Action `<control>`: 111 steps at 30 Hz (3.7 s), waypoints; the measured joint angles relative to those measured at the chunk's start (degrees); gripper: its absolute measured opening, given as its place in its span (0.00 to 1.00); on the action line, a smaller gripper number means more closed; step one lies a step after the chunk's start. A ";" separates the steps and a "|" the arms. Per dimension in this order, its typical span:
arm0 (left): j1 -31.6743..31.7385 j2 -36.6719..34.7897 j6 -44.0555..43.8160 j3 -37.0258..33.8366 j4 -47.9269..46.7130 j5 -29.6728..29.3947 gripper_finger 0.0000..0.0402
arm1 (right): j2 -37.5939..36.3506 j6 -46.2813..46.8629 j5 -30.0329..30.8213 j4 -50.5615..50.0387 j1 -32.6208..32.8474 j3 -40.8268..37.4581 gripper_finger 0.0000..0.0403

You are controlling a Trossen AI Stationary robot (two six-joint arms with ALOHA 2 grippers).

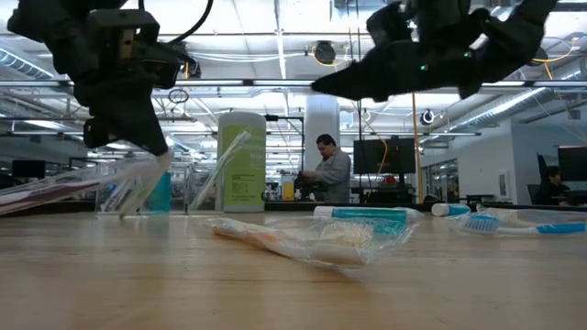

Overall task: Pick & Place toothbrushing station
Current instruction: Put the green toothbrush into the transparent organizer

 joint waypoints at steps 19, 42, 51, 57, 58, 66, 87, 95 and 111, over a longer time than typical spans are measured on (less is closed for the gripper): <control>0.54 0.00 4.57 0.00 7.30 3.65 0.01 | 28.41 -9.97 -4.54 -4.77 5.64 25.16 0.56; 0.58 0.00 13.22 0.00 19.73 4.88 0.01 | 29.72 -10.03 -4.02 -4.55 6.25 26.75 0.41; 0.65 -0.02 12.69 0.00 18.38 4.25 0.02 | 29.74 -8.50 -4.36 -4.84 5.03 26.66 0.08; 0.65 -0.04 11.17 0.00 14.83 3.21 0.01 | 29.68 -12.20 0.61 -6.41 5.09 26.66 0.06; 0.65 -0.04 10.63 0.00 14.09 2.80 0.01 | 29.35 -12.84 1.68 -7.42 5.09 26.66 0.07; 0.96 0.00 7.75 0.00 9.17 1.64 0.01 | 29.04 -13.98 3.71 -10.43 4.35 26.68 0.04; 1.24 0.00 14.90 -0.02 1.51 3.61 0.27 | 27.81 -18.21 15.19 -17.15 4.24 26.59 0.04; 1.33 -2.23 19.09 -0.02 -0.67 -5.07 0.27 | 18.64 -8.55 12.95 -16.92 3.36 26.62 0.05; 1.43 -18.01 39.77 -2.13 4.76 -27.26 0.27 | 14.67 15.47 -6.09 -4.34 -1.14 26.74 0.05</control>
